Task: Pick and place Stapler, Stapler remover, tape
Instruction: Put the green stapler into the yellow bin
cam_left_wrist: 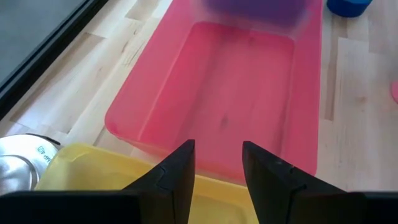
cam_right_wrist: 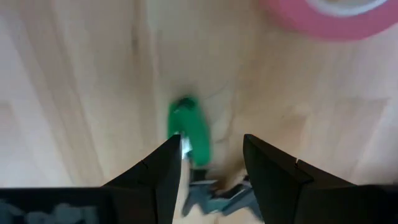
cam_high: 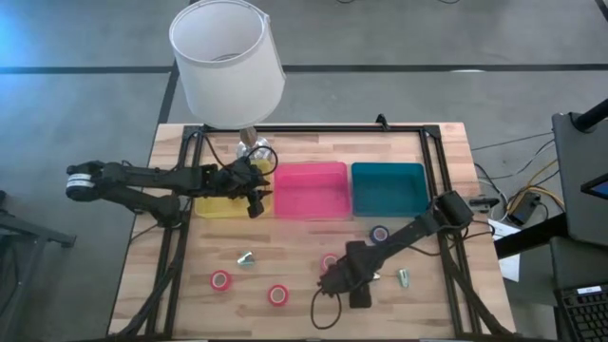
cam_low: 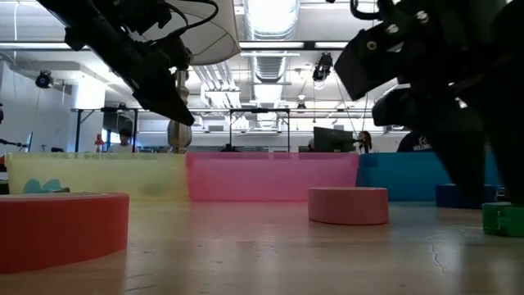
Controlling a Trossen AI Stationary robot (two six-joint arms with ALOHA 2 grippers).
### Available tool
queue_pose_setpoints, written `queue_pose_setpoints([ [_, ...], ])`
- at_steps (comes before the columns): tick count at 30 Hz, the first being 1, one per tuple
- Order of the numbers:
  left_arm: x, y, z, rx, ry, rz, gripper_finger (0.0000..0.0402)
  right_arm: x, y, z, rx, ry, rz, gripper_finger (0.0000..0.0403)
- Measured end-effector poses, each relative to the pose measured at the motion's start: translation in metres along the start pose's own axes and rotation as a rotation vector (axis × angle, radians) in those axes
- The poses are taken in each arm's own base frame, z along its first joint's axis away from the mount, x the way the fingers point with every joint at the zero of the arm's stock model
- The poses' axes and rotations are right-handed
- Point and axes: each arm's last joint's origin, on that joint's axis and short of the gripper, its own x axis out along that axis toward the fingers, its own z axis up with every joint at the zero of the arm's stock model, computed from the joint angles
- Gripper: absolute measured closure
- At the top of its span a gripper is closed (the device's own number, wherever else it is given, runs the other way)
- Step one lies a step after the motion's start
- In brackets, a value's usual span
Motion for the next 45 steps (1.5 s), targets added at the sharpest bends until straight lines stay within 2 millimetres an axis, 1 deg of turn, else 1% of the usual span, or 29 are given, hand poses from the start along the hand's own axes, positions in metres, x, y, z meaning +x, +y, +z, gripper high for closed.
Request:
queue_pose_setpoints([
  [4, 0.0, 0.0, 0.0, 0.0, 0.001, -0.003, 0.0266, 0.001, 0.0, 0.003, -0.007, -0.035, -0.01, 0.0236],
  [7, 0.0, 0.0, 0.0, -0.014, 0.001, -0.005, 0.0266, 0.003, -0.001, 0.003, -0.018, -0.029, 0.004, 0.0236],
  [12, 0.0, -0.001, -0.002, -0.04, 0.024, -0.031, 0.0266, 0.004, -0.005, 0.005, -0.102, -0.024, 0.009, 0.0236],
  [15, 0.0, -0.002, -0.003, -0.067, 0.039, -0.04, 0.0266, 0.003, -0.012, 0.009, -0.137, -0.033, -0.015, 0.0236],
  [23, 0.0, -0.003, -0.005, -0.095, 0.051, -0.044, 0.0266, 0.0, -0.04, 0.022, -0.174, -0.053, -0.069, 0.0236],
  [26, 0.0, -0.003, -0.005, -0.095, 0.052, -0.044, 0.0266, 0.0, -0.046, 0.024, -0.186, -0.054, -0.075, 0.0236],
  [29, 0.0, -0.003, -0.005, -0.095, 0.052, -0.044, 0.0266, 0.0, -0.048, 0.024, -0.185, -0.054, -0.076, 0.024],
  [34, 0.0, -0.003, -0.005, -0.095, 0.052, -0.044, 0.0266, 0.004, -0.047, 0.023, -0.173, -0.041, -0.043, 0.027],
  [37, -0.001, -0.003, -0.005, -0.095, 0.052, -0.045, 0.0266, 0.009, -0.048, 0.019, -0.153, -0.015, 0.002, 0.03],
  [40, -0.001, -0.003, -0.005, -0.094, 0.052, -0.045, 0.0266, 0.014, -0.049, 0.016, -0.148, 0.012, 0.01, 0.0334],
  [45, -0.001, -0.003, -0.005, -0.094, 0.052, -0.045, 0.0266, 0.014, -0.049, 0.015, -0.152, 0.016, 0.008, 0.0386],
])
